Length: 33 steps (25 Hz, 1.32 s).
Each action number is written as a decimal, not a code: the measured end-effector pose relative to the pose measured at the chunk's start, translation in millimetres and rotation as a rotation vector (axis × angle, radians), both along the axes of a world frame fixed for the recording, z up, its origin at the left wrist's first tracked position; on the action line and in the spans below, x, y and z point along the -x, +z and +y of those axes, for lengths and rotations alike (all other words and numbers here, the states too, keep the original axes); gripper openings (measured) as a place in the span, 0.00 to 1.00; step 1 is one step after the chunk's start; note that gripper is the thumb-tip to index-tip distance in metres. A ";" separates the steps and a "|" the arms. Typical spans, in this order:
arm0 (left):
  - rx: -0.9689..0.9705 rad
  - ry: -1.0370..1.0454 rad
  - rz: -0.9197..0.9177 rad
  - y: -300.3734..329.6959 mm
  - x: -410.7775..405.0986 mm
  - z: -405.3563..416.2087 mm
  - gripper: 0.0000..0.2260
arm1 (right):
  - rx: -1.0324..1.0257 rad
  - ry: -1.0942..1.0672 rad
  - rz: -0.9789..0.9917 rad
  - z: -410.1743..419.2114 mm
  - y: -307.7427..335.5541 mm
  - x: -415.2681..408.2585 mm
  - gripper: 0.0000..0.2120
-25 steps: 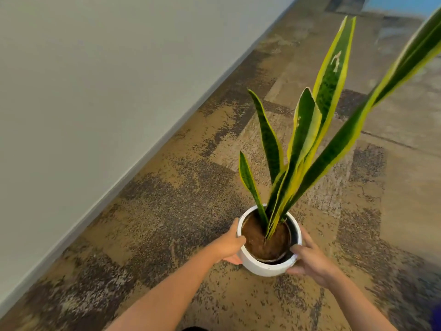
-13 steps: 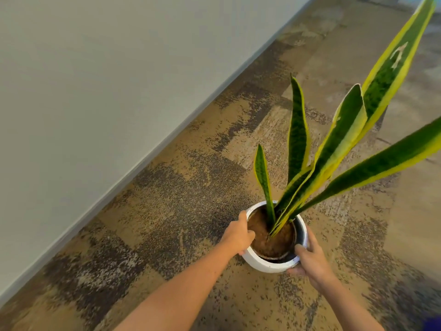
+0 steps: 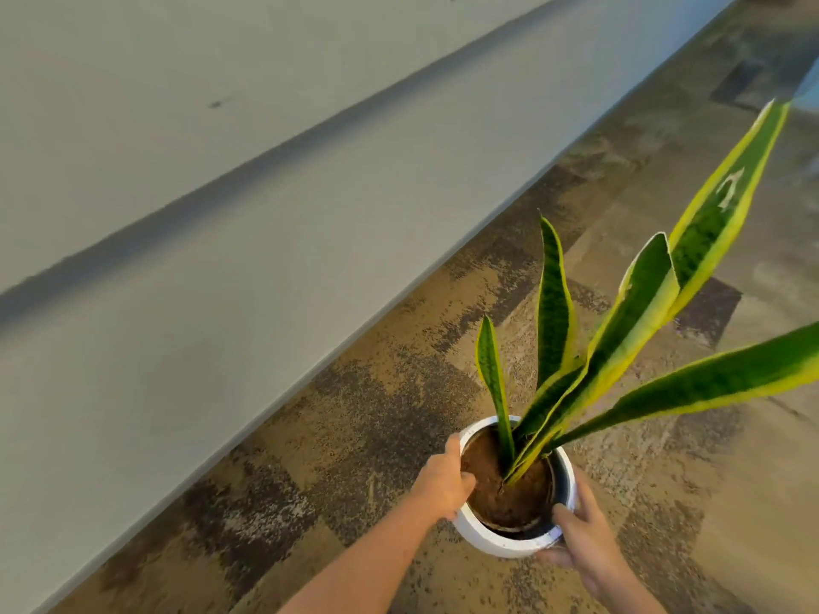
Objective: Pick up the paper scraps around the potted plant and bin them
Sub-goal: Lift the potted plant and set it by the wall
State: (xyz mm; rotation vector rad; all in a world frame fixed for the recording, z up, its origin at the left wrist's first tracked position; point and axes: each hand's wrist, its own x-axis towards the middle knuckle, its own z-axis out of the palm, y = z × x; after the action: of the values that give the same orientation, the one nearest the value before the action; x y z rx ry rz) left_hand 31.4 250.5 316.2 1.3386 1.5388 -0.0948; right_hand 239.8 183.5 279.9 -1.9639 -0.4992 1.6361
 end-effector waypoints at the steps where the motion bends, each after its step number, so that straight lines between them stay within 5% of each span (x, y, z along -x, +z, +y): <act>1: 0.002 0.011 0.004 8.7 4.1 -0.1 0.29 | 0.007 0.003 0.023 3.3 9.8 3.1 0.31; 9: 0.034 0.127 0.001 3.7 70.0 26.1 0.28 | 0.013 -0.006 0.140 45.0 4.8 64.6 0.29; 21: 0.009 0.191 -0.042 -128.7 210.3 130.7 0.27 | -0.095 0.201 0.080 161.5 -124.8 202.8 0.32; 33: -0.180 0.265 -0.018 -216.3 283.5 184.9 0.24 | -0.199 0.181 0.085 220.8 -209.2 284.7 0.31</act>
State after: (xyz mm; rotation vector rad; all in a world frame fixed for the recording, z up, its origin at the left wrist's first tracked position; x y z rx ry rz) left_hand -252.1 435.4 99.9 1.2556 1.7271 0.2261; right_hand -44.9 404.3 70.6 -1.7394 -0.7941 1.6982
